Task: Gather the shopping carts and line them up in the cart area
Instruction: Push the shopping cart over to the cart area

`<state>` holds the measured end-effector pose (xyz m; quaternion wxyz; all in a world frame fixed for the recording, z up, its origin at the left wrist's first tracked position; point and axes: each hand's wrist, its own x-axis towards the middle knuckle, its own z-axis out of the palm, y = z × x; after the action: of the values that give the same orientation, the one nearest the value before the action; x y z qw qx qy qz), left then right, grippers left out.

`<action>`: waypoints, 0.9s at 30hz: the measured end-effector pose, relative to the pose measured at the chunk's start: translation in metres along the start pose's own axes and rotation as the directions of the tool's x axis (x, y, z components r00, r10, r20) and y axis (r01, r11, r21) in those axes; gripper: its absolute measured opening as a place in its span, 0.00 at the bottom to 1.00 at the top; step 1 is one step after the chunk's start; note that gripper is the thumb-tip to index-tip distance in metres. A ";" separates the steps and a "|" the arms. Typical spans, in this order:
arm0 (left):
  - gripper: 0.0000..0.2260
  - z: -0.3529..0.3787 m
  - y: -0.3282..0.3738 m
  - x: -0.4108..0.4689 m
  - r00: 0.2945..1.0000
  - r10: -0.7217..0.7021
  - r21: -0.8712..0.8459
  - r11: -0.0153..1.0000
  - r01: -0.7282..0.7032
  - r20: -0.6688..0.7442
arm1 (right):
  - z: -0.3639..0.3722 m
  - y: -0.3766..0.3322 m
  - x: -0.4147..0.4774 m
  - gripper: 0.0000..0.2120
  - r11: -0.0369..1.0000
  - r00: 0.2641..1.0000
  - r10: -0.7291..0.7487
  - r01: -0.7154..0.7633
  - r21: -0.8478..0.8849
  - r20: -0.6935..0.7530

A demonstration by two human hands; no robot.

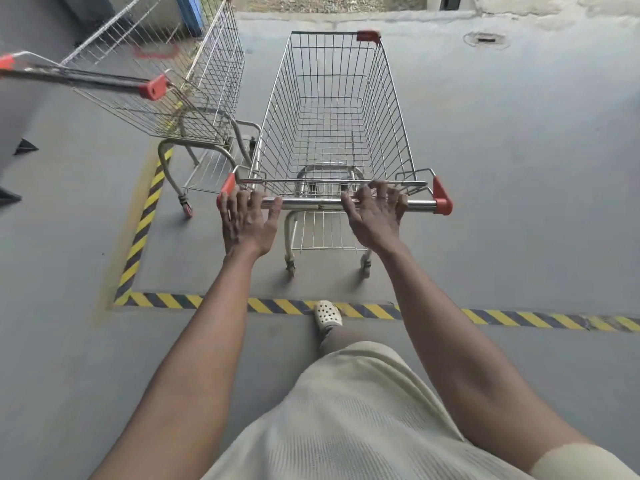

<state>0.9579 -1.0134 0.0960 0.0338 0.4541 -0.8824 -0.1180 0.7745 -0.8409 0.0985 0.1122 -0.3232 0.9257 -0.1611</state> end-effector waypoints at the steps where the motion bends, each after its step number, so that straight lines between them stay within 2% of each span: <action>1: 0.25 -0.002 0.003 0.020 1.000 -0.006 -0.005 1.000 0.006 0.012 | -0.003 -0.005 0.019 0.25 1.000 1.000 0.010 -0.010 -0.002 0.006; 3: 0.25 -0.005 0.007 0.060 0.999 -0.024 -0.028 0.999 0.025 0.029 | -0.006 -0.013 0.058 0.27 1.000 1.000 0.013 -0.013 -0.009 0.018; 8: 0.26 -0.008 0.008 0.134 0.980 -0.073 -0.136 0.986 0.100 0.187 | -0.011 -0.031 0.144 0.32 0.998 0.998 -0.019 0.022 -0.053 0.054; 10: 0.26 -0.011 0.008 0.154 0.979 -0.068 -0.131 0.987 0.094 0.191 | -0.009 -0.037 0.172 0.33 0.996 0.999 -0.042 0.044 -0.073 0.031; 13: 0.38 -0.016 0.006 0.170 0.980 -0.061 -0.053 0.996 0.073 0.191 | -0.001 -0.049 0.200 0.33 0.996 0.998 -0.057 0.054 -0.078 -0.034; 17: 0.46 -0.021 0.000 0.173 0.983 -0.044 -0.109 0.992 0.064 0.179 | 0.017 -0.070 0.210 0.29 0.997 0.991 -0.059 0.052 -0.062 -0.121; 19: 0.42 -0.019 -0.008 0.166 0.983 -0.067 -0.104 0.991 0.085 0.169 | 0.025 -0.080 0.209 0.30 0.999 0.991 -0.045 0.045 -0.009 -0.126; 21: 0.29 -0.013 -0.017 0.148 0.973 -0.165 -0.167 0.967 0.192 0.162 | 0.032 -0.089 0.204 0.34 0.998 0.991 -0.033 0.039 0.049 -0.128; 24: 0.14 0.009 -0.040 0.094 0.889 -0.367 -0.383 0.806 0.451 0.275 | 0.052 -0.104 0.186 0.39 0.990 0.983 -0.044 0.067 0.126 -0.180; 25: 0.12 0.017 -0.049 0.071 0.849 -0.414 -0.416 0.744 0.523 0.327 | 0.060 -0.112 0.176 0.37 0.984 0.987 -0.055 0.080 0.160 -0.154; 27: 0.11 0.031 -0.068 0.021 0.768 -0.476 -0.415 0.651 0.635 0.428 | 0.090 -0.127 0.148 0.29 0.961 0.991 -0.129 0.115 0.251 0.039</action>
<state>0.9945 -1.0626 0.0490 -0.0041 0.6546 -0.6231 -0.4281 0.7607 -1.0492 0.0476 0.1672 -0.3676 0.8730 -0.2734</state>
